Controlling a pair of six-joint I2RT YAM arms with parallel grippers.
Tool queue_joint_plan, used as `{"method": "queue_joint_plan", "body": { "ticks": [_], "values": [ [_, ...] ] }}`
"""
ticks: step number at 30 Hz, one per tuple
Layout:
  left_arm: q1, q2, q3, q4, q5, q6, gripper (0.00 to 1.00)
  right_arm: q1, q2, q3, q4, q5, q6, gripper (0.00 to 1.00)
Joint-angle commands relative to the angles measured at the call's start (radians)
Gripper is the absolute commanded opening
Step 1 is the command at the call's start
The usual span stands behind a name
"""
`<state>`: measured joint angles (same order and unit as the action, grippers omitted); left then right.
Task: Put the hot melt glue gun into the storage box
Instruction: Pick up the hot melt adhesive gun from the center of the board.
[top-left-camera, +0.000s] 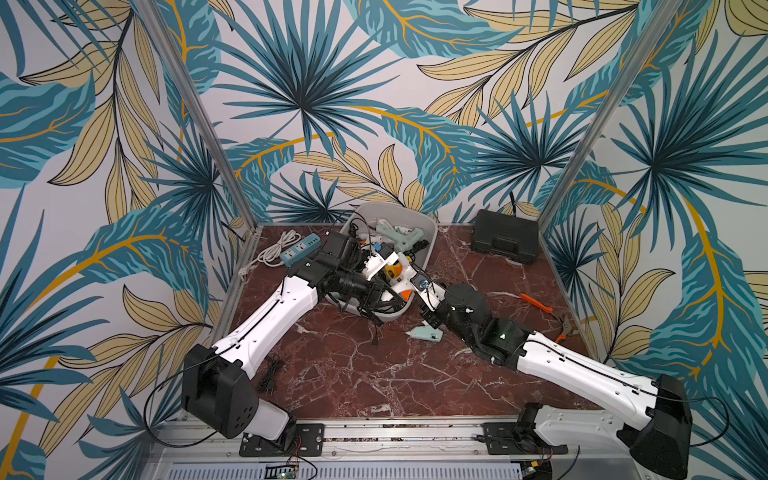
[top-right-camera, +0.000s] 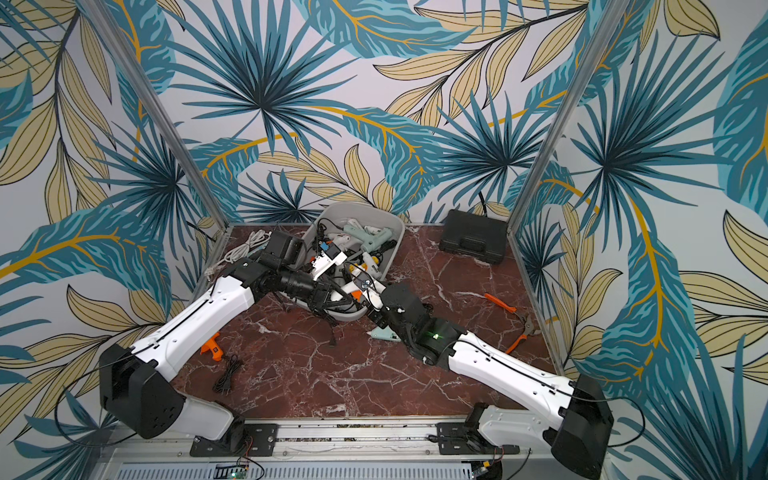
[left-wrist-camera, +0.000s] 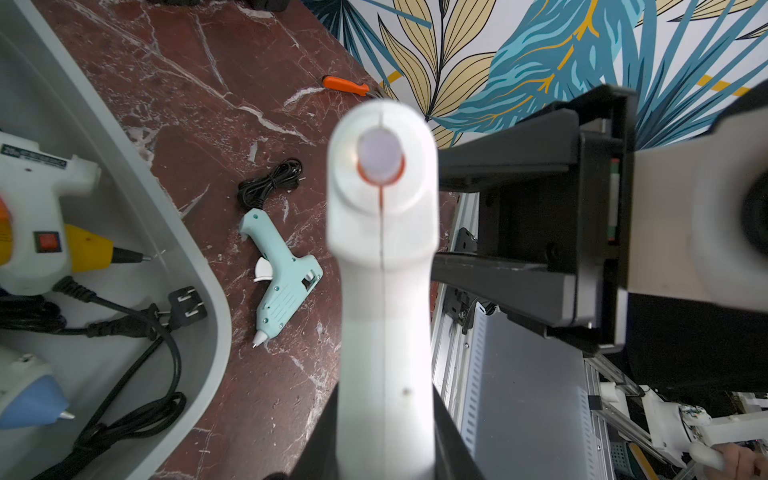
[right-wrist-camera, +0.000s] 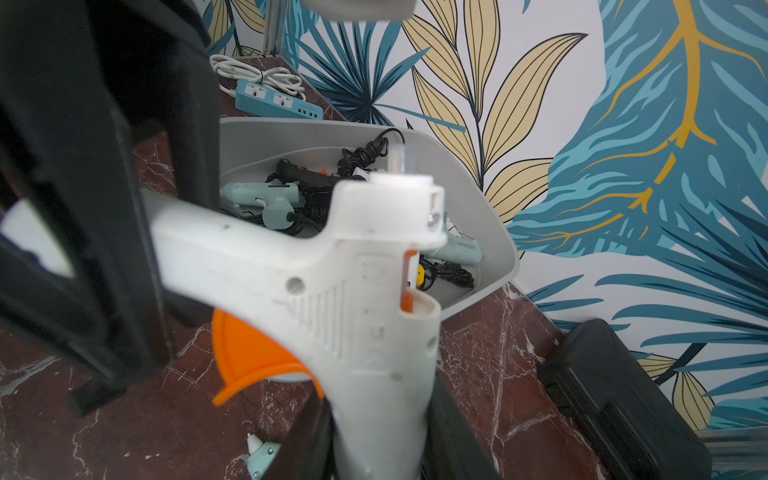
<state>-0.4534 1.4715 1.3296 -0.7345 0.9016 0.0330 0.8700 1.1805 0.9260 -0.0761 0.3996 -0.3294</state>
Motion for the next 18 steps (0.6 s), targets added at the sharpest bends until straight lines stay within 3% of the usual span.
{"method": "queue_joint_plan", "body": {
  "ticks": [1,3,8,13,18],
  "values": [
    [-0.005,-0.035,0.036,0.051,-0.046,-0.007,0.0,-0.007,-0.007,0.043,0.034,0.035,0.028,0.04],
    [-0.005,-0.048,0.039,0.099,-0.078,-0.031,0.0,-0.011,-0.005,0.063,0.017,0.049,0.041,0.27],
    [0.0,-0.097,0.058,0.223,-0.199,-0.067,0.0,-0.018,-0.015,0.094,-0.007,0.078,0.077,0.72],
    [0.013,-0.123,0.133,0.257,-0.453,-0.077,0.0,-0.029,-0.058,0.078,0.009,0.095,0.134,0.95],
    [0.021,-0.099,0.221,0.267,-0.741,-0.028,0.0,-0.034,-0.092,0.071,0.0,0.15,0.218,0.99]
  ]
}}
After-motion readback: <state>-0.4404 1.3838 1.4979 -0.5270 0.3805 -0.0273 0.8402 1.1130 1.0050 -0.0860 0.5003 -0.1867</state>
